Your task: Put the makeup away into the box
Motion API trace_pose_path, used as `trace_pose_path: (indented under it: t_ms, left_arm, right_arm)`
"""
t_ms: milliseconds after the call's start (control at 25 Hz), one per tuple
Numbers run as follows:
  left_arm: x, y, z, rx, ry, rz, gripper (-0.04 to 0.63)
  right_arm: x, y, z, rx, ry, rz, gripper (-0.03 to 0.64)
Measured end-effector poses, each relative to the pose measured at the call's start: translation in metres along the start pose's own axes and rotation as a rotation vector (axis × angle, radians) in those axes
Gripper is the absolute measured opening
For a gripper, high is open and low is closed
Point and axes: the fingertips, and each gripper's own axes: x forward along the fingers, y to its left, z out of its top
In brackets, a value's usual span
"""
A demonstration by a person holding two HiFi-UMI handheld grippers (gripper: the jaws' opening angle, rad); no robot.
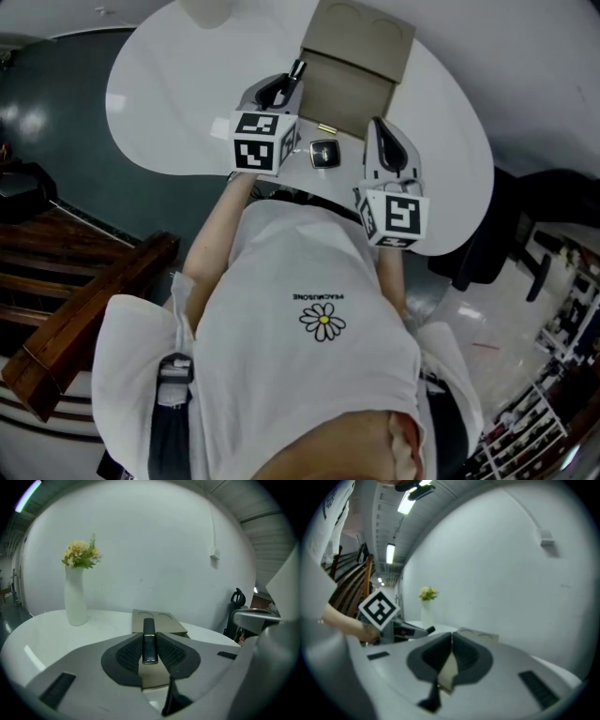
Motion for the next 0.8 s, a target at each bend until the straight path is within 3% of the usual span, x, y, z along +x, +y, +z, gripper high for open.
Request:
trace_pose_path:
  t_ms: [200, 400, 800]
  left_arm:
    - [0.024, 0.008, -0.036, -0.025, 0.134, 0.031, 0.107]
    - [0.041, 0.009, -0.066, 0.000, 0.242, 0.038, 0.107]
    - [0.057, 0.004, -0.089, 0.077, 0.340, 0.036, 0.109]
  right_arm:
    - [-0.007, -0.008, -0.005, 0.007, 0.019, -0.030, 0.031]
    - [-0.010, -0.012, -0.015, 0.017, 0.045, -0.047, 0.031]
    - [-0.014, -0.012, -0.024, 0.030, 0.072, -0.053, 0.031]
